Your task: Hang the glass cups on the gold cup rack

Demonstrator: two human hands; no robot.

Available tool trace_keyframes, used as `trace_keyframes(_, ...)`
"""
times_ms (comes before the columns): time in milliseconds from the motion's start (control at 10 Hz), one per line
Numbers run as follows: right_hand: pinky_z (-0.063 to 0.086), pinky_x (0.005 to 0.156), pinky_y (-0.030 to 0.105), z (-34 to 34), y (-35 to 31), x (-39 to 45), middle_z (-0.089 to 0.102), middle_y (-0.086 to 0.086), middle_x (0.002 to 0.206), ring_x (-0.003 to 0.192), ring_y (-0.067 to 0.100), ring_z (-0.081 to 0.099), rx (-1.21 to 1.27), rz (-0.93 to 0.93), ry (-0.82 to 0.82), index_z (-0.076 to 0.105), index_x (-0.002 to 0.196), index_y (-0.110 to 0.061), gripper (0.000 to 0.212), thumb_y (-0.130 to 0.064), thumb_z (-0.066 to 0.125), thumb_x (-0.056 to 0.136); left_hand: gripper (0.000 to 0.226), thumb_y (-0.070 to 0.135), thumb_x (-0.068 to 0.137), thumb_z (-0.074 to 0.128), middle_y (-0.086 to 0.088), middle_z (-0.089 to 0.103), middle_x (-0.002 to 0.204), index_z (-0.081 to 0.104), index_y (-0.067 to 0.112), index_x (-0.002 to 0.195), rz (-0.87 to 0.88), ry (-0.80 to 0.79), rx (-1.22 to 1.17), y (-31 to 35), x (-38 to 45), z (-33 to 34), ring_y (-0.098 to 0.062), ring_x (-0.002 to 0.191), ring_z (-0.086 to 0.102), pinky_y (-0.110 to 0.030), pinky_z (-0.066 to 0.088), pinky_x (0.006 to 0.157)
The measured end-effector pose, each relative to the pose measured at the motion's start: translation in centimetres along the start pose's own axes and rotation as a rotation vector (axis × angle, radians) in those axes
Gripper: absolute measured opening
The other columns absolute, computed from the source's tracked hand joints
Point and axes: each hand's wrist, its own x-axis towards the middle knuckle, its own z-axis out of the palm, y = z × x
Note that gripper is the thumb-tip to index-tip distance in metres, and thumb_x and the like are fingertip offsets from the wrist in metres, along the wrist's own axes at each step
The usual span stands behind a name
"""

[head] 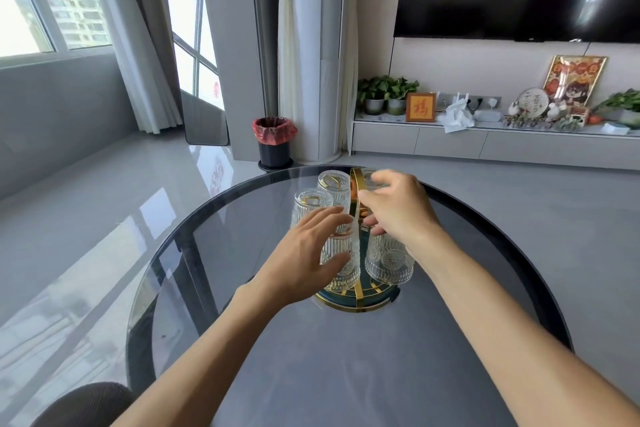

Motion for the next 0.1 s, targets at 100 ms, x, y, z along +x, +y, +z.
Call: trace_keyframes(100,0.061,0.053,0.043,-5.72,0.20,-2.29,0.075,-0.006,0.104,0.072,0.022,0.074,0.382,-0.310,0.297,0.057,0.120,-0.040,0.038,-0.040,0.068,0.084,0.044,0.034,0.090,0.069,0.011,0.059,0.139,0.057,0.033,0.132,-0.048,0.379,-0.373,1.03,-0.88,-3.58,-0.009,0.130,0.052,-0.039,0.047,0.105)
